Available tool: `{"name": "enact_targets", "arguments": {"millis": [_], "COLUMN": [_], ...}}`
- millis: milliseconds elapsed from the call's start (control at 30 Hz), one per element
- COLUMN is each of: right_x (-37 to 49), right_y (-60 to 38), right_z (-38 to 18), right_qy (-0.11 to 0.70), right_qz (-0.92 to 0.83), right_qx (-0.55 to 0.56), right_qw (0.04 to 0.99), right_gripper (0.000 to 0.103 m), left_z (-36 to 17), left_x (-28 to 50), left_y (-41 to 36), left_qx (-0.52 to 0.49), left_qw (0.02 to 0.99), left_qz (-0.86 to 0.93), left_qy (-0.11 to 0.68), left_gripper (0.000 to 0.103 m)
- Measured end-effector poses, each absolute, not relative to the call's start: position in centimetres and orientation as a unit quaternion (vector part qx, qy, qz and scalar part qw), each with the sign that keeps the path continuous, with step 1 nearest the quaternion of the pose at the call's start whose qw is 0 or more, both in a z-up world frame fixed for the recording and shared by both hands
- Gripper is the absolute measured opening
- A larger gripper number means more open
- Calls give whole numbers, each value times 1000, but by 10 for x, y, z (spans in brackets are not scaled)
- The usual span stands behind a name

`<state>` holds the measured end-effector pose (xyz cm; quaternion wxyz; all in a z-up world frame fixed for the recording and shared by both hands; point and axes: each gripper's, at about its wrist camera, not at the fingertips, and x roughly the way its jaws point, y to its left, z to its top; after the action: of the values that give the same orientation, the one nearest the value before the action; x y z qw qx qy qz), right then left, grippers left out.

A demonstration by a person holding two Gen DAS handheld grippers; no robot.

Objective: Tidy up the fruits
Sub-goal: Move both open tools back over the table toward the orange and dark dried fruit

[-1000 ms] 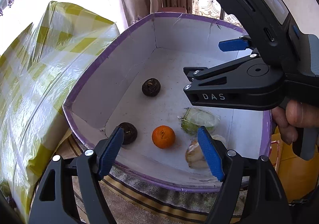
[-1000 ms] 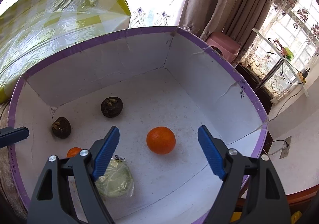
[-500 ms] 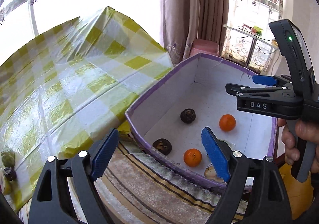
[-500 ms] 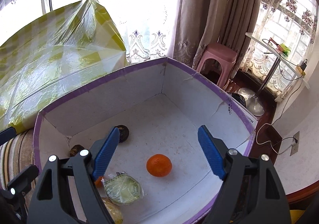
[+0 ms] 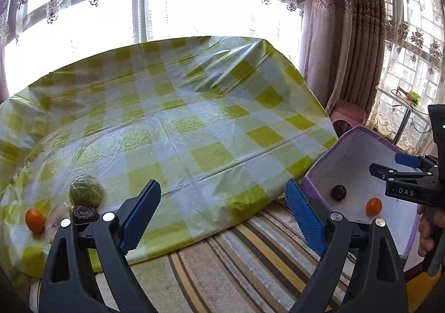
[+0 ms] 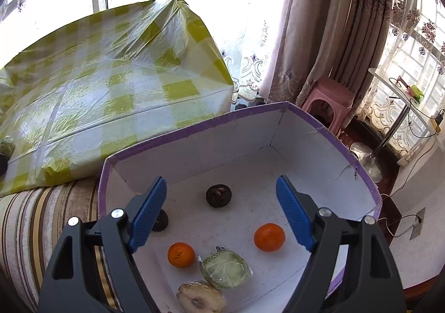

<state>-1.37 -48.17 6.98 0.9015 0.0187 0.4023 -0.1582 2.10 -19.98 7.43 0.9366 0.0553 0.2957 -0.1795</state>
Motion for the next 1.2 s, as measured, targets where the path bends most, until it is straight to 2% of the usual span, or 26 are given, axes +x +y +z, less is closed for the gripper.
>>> {"name": "enact_targets", "arguments": {"millis": [567, 933, 1200], "right_x": [22, 42, 54], "right_y": [-371, -329, -303], "right_z": [64, 54, 47], "right_qy": [407, 411, 413], "right_qz": [-46, 5, 27], "right_qx": [-14, 5, -8], "right_qw": [912, 912, 910], "right_gripper": [81, 81, 81], "left_z": [81, 75, 62], "left_x": [33, 33, 34], "left_y": [-73, 5, 58], "left_qx": [-19, -71, -116], "left_qw": [957, 956, 943], "left_qz": [-62, 27, 71], "left_qy": [283, 283, 303], "left_gripper": [87, 84, 78]}}
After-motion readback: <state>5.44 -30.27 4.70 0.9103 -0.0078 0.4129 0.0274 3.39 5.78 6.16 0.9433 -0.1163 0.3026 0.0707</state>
